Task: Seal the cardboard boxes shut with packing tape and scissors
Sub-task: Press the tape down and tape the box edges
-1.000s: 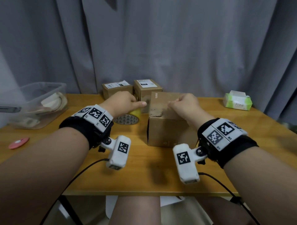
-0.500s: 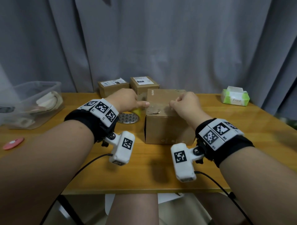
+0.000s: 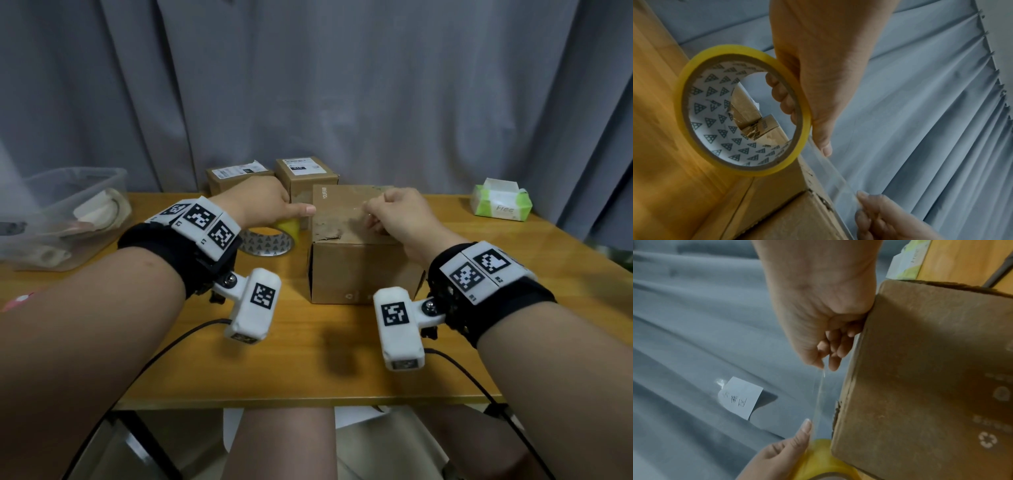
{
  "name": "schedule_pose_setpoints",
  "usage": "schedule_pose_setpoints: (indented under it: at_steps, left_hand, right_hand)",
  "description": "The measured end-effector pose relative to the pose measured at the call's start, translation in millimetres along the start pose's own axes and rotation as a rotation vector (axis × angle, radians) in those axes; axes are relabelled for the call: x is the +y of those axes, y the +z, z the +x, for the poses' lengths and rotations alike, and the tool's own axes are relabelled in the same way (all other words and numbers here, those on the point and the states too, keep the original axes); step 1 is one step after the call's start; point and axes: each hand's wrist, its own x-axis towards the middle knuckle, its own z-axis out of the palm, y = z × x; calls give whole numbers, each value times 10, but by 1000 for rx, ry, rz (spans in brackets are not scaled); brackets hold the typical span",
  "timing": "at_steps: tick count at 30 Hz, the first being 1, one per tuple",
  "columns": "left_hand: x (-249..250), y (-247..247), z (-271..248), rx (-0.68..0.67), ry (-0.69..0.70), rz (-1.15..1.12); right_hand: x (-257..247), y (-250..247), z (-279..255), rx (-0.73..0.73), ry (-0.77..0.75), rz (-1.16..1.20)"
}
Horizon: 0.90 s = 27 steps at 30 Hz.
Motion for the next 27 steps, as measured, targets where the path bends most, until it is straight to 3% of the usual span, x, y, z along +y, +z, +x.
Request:
schedule_pose_setpoints:
  at_steps: [9,15,21,27]
  left_hand:
    - [-88,30,-77,-21,-47,-186]
    - [-87,46,-86,-6,-63,-367]
    - [-58,-43,-96,91,-49,-211]
    - [-47,-31,-108,26,-65,-127]
  right_hand:
    - [43,-26,-20,3,9,76]
    - [-57,1,42,135,-63,62]
    - [-119,-77,-11,142,-82,30]
    - [-126,-64,-7,76,39,-207]
